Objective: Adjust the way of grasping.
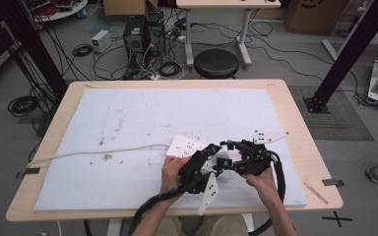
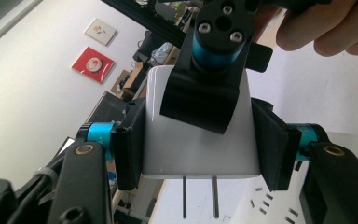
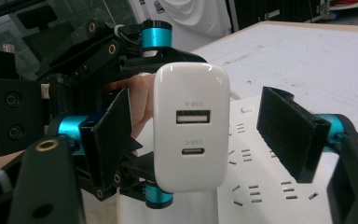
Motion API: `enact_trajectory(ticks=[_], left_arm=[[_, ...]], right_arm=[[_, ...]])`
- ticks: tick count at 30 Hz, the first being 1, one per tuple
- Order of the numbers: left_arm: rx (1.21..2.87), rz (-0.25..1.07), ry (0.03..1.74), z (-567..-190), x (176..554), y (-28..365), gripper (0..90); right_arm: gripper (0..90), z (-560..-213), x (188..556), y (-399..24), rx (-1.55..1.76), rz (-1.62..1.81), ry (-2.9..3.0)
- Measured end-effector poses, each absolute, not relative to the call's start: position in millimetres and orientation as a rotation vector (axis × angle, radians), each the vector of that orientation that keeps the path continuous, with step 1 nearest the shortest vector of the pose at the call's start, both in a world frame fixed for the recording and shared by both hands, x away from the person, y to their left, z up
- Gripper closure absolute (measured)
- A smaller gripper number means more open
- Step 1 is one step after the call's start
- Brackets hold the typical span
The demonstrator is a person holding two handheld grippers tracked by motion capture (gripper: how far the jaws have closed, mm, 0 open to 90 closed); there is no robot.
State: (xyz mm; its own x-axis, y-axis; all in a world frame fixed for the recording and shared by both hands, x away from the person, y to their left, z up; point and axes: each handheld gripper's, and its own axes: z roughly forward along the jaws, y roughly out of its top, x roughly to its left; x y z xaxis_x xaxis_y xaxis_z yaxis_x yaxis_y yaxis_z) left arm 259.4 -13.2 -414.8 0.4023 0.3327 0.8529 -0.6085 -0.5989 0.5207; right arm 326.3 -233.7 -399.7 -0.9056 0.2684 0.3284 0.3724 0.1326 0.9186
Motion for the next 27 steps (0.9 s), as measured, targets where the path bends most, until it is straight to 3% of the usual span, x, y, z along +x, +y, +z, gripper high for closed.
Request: enact_trajectory(ticks=[18, 27], left_arm=[[1.763, 1.359, -0.296, -415.6, 257.2, -18.1, 42.5], [1.768, 1.353, -0.31, -415.9, 258.0, -21.2, 42.5]], right_arm=[[39.0, -402.1, 323.8, -238.7, -0.601, -1.923, -2.308], [52.4, -401.6, 322.3, -238.3, -0.567, -1.936, -2.318]])
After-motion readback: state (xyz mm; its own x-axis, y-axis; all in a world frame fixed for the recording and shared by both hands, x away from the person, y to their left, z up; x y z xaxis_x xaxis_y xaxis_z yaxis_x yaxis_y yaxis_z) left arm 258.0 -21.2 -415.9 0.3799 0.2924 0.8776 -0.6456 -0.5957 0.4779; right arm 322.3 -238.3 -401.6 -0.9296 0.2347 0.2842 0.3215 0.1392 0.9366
